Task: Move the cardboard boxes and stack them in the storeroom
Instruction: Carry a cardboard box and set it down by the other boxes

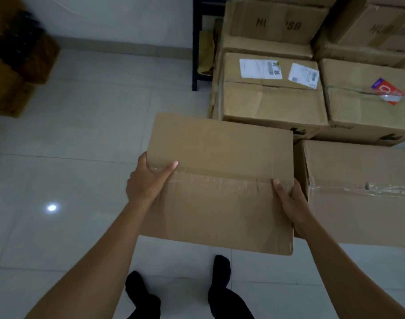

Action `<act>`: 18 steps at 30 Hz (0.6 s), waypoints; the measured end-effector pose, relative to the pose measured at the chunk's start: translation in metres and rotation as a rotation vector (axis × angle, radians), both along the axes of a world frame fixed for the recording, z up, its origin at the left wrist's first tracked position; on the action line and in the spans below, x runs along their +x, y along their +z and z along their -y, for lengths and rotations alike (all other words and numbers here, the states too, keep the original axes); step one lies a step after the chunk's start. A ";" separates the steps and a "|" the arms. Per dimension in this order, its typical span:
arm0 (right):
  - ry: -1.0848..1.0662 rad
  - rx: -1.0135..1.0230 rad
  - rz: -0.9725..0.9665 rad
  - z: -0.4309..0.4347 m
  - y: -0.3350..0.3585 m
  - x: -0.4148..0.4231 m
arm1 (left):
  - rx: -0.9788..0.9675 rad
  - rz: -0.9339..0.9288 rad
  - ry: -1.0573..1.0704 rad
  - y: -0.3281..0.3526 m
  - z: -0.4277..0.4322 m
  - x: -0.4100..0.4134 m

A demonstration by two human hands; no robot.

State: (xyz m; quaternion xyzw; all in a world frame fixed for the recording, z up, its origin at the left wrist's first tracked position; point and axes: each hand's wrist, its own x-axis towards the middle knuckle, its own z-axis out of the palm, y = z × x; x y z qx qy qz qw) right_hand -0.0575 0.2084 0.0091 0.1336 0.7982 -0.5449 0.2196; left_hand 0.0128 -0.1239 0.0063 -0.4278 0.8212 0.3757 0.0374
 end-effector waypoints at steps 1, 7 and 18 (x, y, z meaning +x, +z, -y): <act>0.004 0.002 -0.034 0.010 0.011 0.004 | -0.008 -0.007 0.006 0.010 0.011 0.004; 0.063 0.099 -0.119 0.100 0.069 0.028 | 0.014 -0.095 0.027 0.070 0.101 0.035; 0.097 0.183 -0.266 0.320 0.116 0.005 | -0.030 -0.129 0.052 0.125 0.315 0.034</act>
